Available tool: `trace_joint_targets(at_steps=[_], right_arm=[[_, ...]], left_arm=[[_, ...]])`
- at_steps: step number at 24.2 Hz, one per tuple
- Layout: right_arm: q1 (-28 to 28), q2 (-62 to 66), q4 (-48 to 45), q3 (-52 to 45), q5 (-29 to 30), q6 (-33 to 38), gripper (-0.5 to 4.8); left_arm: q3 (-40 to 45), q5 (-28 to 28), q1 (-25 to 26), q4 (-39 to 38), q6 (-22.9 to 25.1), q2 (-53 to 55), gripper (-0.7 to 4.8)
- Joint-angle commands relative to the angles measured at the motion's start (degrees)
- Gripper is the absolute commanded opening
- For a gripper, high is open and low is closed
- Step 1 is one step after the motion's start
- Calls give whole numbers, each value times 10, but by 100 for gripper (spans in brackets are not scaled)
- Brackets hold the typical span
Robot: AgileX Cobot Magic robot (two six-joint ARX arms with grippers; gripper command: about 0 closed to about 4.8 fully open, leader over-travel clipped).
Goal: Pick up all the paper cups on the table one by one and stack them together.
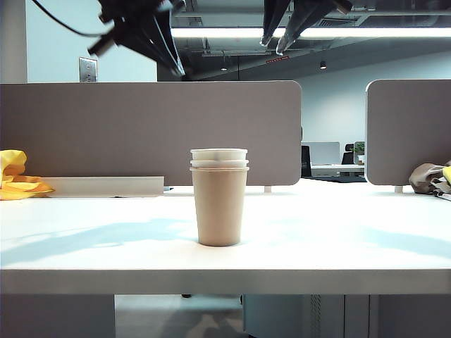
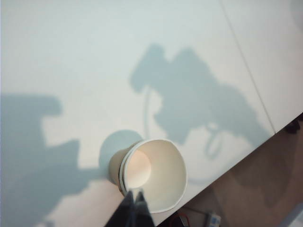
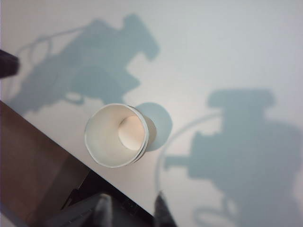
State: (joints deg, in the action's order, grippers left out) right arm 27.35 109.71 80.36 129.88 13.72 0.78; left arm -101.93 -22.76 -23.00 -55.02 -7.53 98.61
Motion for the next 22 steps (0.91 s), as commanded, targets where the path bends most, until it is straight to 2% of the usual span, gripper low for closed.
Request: trace_joint_targets(at_steps=[1,5,12,15,22], right_arm=[[0,-20,-8,2,3,-2,104],[0,-68,-10,2,2,-7,104],[0,-148,-48,2,6,-8,101],[0,-171,-62,2,14,-11,14],[0,-217,-74,2,59,-21,-1]], left_arm=[[-1,27,5,3,1,-25,-6],[-1,26,8,37,0,-80,-7],[-1,76,8,84,20,-171,-6],[0,92,8,86,28,-196,-6],[0,101,8,105,30,-260,-6]])
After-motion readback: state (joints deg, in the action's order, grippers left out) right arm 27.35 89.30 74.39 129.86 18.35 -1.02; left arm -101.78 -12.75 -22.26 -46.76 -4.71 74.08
